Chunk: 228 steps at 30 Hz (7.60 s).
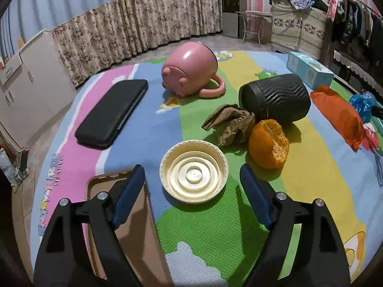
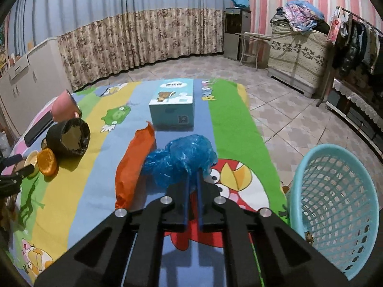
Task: Collect trash
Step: 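Grasp the cream plastic bowl with the left gripper while the right grasps the blue plastic bag, then carry the cream bowl and blue bag with both tools over the basket, then open both grippers to drop the cream bowl and blue bag into the basket, then move both tools back from the basket over the play mat, then grasp the orange plastic bag with the right gripper and lift it, then carry the orange bag over the basket with the right gripper while the left carries the peeled orange, then open both grippers to drop the peeled orange and orange bag into the basket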
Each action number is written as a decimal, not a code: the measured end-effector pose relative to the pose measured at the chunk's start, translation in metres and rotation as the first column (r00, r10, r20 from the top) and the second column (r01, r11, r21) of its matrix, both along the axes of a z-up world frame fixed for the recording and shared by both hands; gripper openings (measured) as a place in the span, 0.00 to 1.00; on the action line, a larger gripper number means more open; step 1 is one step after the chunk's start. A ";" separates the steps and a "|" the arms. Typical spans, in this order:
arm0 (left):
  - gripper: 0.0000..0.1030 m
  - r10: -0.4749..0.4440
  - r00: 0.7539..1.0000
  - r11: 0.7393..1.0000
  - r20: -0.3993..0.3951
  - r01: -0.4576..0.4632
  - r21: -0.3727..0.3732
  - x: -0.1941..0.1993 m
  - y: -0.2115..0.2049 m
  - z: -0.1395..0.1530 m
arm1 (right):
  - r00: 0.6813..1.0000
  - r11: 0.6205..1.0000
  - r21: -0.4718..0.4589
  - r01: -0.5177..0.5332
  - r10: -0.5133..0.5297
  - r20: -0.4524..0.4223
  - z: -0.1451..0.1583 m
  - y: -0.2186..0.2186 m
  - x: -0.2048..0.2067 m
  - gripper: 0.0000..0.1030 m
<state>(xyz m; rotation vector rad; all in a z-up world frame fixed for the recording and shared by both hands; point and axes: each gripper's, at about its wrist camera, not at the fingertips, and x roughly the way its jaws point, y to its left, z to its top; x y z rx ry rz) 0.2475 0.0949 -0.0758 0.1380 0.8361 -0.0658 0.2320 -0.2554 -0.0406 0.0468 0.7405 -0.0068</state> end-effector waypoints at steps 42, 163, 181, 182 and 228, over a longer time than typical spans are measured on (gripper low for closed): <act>0.59 -0.247 0.907 0.945 0.340 0.303 -0.121 -0.032 -0.298 0.108 | 0.925 0.946 0.039 0.322 -0.323 0.202 0.069 -0.210 -0.105 0.03; 0.37 0.044 0.998 0.996 -0.036 -0.046 -0.076 0.000 -0.080 0.008 | 0.998 0.997 0.051 -0.064 0.063 0.014 0.016 -0.025 -0.003 0.13; 0.37 -0.115 0.967 0.984 0.229 0.143 -0.109 -0.013 -0.212 0.085 | 0.985 0.989 0.089 0.114 -0.124 0.117 0.048 -0.133 -0.052 0.13; 0.37 -0.136 0.963 0.980 0.234 0.166 -0.113 -0.012 -0.225 0.087 | 0.983 0.989 0.081 0.127 -0.136 0.120 0.050 -0.140 -0.056 0.13; 0.79 -0.428 0.869 0.889 0.250 0.455 -0.060 -0.032 -0.446 0.053 | 0.951 0.947 0.087 0.309 -0.307 -0.037 -0.002 -0.261 -0.090 0.13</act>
